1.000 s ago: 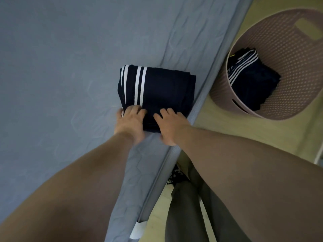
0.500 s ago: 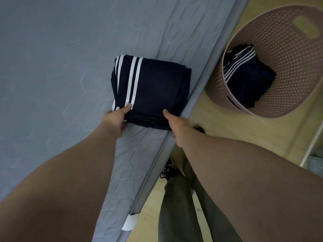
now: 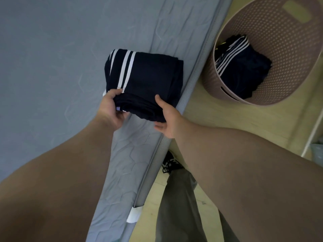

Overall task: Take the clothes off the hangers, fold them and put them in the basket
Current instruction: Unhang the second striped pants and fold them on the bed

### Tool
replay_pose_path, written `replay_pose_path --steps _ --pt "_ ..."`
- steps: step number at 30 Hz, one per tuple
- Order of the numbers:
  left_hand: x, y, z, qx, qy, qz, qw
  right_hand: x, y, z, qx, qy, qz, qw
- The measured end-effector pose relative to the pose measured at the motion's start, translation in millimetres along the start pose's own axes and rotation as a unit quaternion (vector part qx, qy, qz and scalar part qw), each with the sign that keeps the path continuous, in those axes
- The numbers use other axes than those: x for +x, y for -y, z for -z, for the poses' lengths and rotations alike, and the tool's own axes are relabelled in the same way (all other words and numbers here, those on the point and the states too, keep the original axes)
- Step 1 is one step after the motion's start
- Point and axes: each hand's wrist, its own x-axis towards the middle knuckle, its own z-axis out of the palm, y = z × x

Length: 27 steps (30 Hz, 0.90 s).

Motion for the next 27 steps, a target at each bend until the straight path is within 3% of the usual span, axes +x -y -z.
replay_pose_path --steps 3,8,15,21,27 --pt "-10 -13 -10 0.031 -0.008 -0.029 0.999 -12 12 -3 0.101 0.037 0.022 0.994" --pt "-39 -47 -64 0.077 -0.01 -0.062 0.995 -59 82 12 0.063 0.042 0.062 0.995" --pt "-100 -57 -221 0.081 0.065 -0.093 0.99 -129 204 92 0.137 -0.006 0.149 0.979" --pt "-117 -8 -360 0.155 0.141 -0.041 0.977 -151 261 207 0.253 -0.088 0.163 0.95" --pt "-85 47 -431 0.244 0.082 0.038 0.966 -126 279 288 0.252 -0.126 0.087 0.956"
